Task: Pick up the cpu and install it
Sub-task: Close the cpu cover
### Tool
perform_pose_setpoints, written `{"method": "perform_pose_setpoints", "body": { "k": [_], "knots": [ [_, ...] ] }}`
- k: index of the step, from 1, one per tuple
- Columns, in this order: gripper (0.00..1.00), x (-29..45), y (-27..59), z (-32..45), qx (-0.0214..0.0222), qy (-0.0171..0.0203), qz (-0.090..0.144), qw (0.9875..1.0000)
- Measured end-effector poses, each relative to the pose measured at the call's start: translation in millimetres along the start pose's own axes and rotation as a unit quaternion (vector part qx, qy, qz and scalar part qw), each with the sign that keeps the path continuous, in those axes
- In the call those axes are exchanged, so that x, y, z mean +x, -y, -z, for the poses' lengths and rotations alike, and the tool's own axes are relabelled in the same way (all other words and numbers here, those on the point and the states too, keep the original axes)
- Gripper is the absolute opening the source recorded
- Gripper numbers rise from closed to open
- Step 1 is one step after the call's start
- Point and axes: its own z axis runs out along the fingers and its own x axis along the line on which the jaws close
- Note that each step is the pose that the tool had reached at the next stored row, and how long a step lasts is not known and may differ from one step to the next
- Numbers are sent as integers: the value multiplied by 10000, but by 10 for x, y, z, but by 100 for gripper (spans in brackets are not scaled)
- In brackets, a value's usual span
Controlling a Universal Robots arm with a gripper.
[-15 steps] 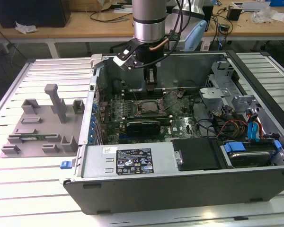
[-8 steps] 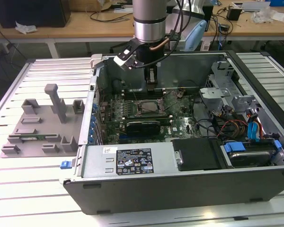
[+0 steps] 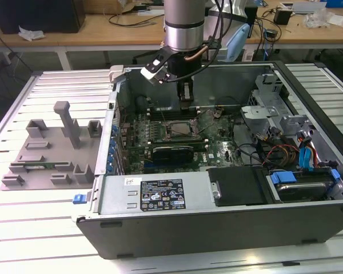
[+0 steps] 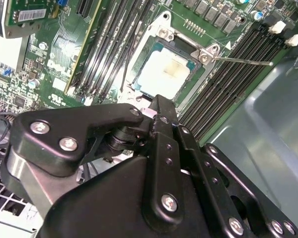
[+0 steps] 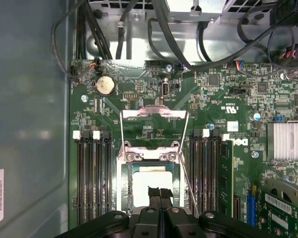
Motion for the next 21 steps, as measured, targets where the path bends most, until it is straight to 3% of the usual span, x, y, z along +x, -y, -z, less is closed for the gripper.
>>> {"method": "perform_pose_setpoints", "body": {
  "k": [10,13,17,21],
  "knots": [
    [11,-1,-186,-8,0,0,-1,10000],
    [11,-2,-189,28,0,0,-1,10000],
    [11,-8,-196,159,0,0,-1,10000],
    [11,-8,-205,179,-1,0,0,10000]
  ]
}}
